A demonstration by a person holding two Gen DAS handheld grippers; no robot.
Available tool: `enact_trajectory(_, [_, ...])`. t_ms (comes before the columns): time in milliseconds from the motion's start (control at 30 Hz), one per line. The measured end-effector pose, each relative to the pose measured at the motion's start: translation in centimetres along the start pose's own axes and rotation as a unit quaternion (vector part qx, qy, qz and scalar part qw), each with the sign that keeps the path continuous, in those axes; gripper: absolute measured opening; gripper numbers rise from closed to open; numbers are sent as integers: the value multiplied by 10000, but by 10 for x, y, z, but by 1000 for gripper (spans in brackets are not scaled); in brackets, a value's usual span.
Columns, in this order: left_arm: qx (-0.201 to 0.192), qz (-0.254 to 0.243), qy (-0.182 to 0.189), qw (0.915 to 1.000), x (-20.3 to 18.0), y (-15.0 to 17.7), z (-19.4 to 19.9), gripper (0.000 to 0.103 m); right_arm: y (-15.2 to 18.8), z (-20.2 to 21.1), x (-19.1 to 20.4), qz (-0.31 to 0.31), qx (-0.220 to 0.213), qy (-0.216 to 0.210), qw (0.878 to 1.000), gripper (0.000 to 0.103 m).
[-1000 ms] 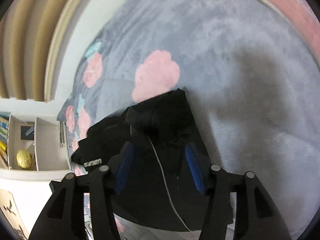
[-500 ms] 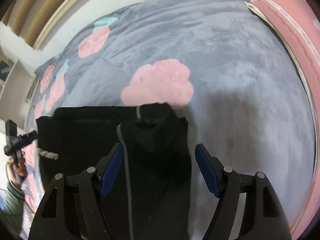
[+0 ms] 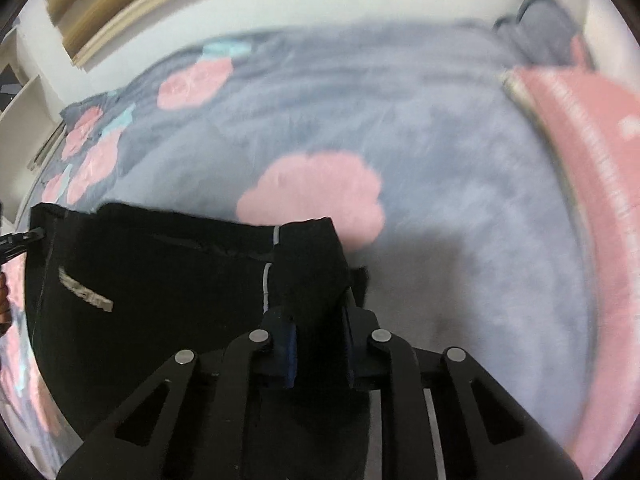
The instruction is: Fold large clothes
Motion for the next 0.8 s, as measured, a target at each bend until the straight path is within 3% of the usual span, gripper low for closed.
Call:
enact_trajectory(133, [-686, -89, 9, 9976, -21, -36, 43, 10, -40, 42, 6, 131, -605, 307, 9976, 18])
enact_trajectory(267, [-963, 114, -386, 9945, -16, -65, 25, 10, -83, 29, 15, 313, -849, 527, 9945, 16])
enact_trajectory(367, [-651, 486, -825, 9933, 12, -65, -25, 10, -89, -23, 11, 135, -475, 615, 9969, 16])
enact_trajectory(500, [114, 583, -1427, 9880, 44, -32, -94, 11, -57, -101, -3, -93, 439, 747, 9962, 16])
enact_trajectory(600, [434, 499, -1564, 9855, 54, -11, -123, 16, -24, -139, -13, -452, 954, 620, 9925, 16])
enact_trajectory(700, [546, 423, -1553, 9855, 56, -13, -127, 23, -19, -141, -16, -573, 952, 658, 9916, 21])
enact_trajectory(800, [725, 583, -1278, 9874, 64, -23, -118, 34, -20, -132, -26, -872, 1078, 521, 9890, 32])
Point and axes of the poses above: each gripper's, at about its wrist camera, not at the fingertips, and z roughly against the way its jaws point, x to its left, y to its underside, the point moved 4 cm from there along -z, roughly the way its jaws point, and after that the axes turned 8 degrees about -x, right-handed, at the moved point
